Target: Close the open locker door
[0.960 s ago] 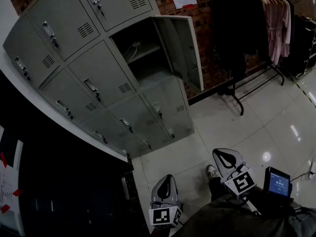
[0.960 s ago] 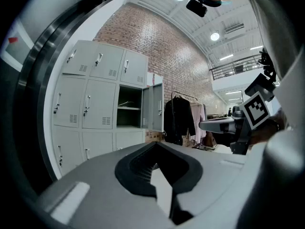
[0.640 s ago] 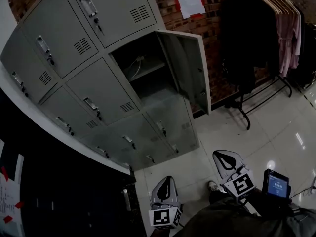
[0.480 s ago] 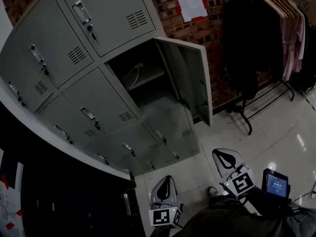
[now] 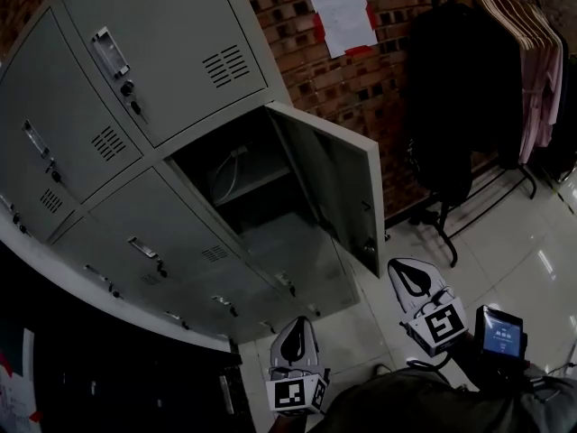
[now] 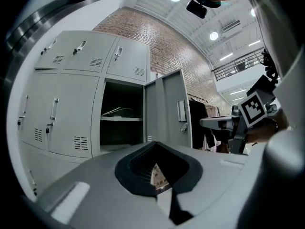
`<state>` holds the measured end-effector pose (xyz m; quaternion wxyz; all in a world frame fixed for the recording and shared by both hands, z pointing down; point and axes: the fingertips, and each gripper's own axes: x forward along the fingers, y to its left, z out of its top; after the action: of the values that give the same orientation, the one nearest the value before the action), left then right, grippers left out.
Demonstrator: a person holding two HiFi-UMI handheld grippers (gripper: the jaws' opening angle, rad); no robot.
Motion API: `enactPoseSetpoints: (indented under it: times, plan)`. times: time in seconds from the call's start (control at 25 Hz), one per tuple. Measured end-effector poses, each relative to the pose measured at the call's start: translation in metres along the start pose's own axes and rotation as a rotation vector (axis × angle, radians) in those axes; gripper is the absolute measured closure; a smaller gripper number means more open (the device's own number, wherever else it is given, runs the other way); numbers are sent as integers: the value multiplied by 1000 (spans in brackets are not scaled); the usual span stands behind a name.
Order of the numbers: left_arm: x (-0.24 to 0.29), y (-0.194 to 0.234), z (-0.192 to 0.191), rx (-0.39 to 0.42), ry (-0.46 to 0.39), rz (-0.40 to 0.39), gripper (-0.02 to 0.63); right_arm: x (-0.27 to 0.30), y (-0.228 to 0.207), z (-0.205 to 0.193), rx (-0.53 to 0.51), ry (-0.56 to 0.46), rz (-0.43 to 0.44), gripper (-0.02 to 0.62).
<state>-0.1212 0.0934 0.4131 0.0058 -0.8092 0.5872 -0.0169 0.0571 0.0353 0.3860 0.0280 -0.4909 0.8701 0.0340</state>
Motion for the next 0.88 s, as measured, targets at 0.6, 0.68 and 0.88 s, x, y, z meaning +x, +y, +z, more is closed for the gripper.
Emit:
enactPoseSetpoints:
  times: [0.6, 0.68, 0.88]
  plan:
    - [45, 3, 9, 11, -22, -95, 604, 37, -19, 22, -54, -18, 85, 367]
    - [45, 5, 10, 13, -22, -92, 604, 44, -20, 26, -65, -22, 108, 341]
    - [42, 14, 12, 15, -24, -71, 604, 62, -17, 36, -69, -46, 158, 339]
